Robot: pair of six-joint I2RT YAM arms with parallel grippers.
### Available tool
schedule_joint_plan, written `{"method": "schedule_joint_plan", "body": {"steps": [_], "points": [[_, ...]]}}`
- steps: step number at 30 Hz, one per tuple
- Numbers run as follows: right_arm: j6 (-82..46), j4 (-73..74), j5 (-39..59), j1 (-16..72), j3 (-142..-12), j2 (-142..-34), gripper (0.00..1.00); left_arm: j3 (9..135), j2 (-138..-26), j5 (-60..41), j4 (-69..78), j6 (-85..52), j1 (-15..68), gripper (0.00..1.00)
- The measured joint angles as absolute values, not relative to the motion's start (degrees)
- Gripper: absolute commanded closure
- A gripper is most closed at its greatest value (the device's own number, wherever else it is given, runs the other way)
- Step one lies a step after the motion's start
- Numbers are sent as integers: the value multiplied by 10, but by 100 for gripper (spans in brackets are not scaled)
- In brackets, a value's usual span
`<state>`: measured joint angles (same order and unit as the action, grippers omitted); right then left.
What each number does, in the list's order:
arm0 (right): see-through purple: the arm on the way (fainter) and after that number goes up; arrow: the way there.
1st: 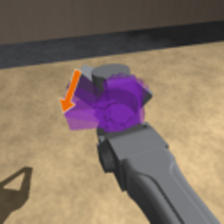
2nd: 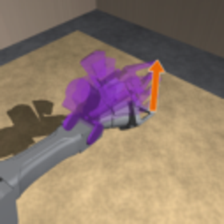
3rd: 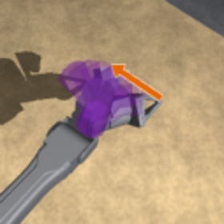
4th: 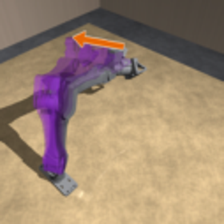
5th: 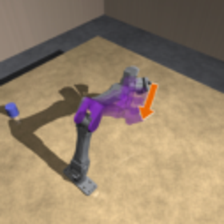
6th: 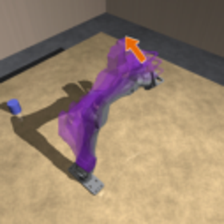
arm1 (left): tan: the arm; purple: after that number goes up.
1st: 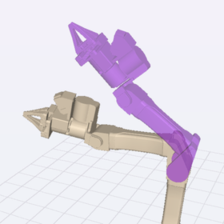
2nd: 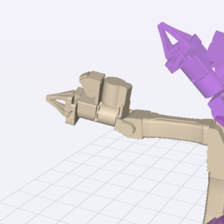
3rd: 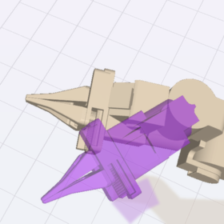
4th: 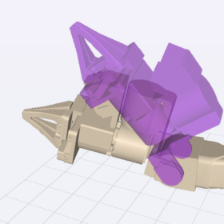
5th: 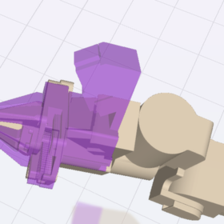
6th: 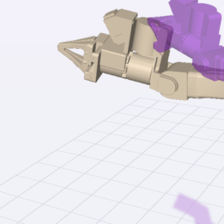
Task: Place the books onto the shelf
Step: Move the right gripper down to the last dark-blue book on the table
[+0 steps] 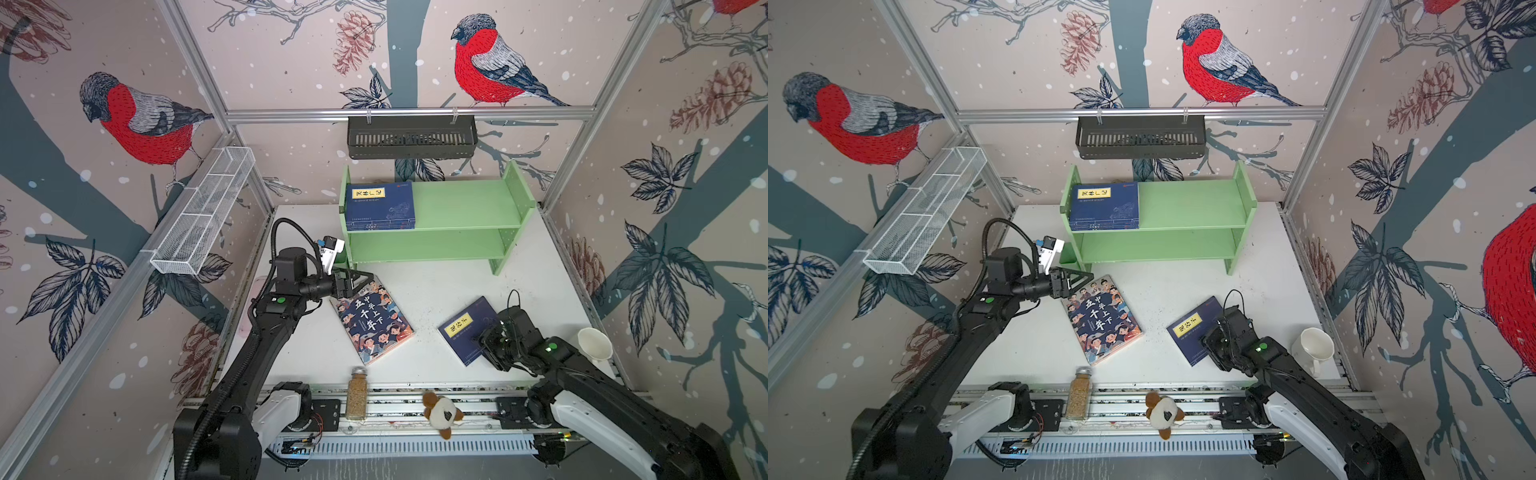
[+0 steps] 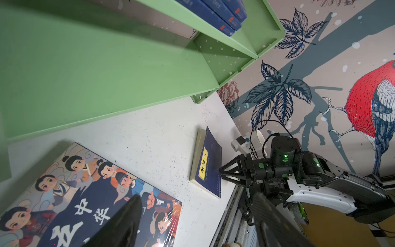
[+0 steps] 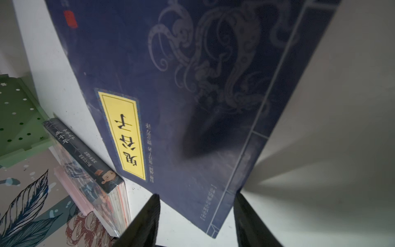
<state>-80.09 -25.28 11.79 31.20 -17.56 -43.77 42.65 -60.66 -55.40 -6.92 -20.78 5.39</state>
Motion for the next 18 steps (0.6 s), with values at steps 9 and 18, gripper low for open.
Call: {"method": "schedule_joint_plan", "body": {"steps": [9, 18], "points": [[-821, -215, 136, 315, -165, -439, 44, 413, -623, -557, -46, -242, 60, 20], [-807, -277, 137, 320, -206, -429, 45, 419, -632, -544, -59, -230, 81, 21]]}}
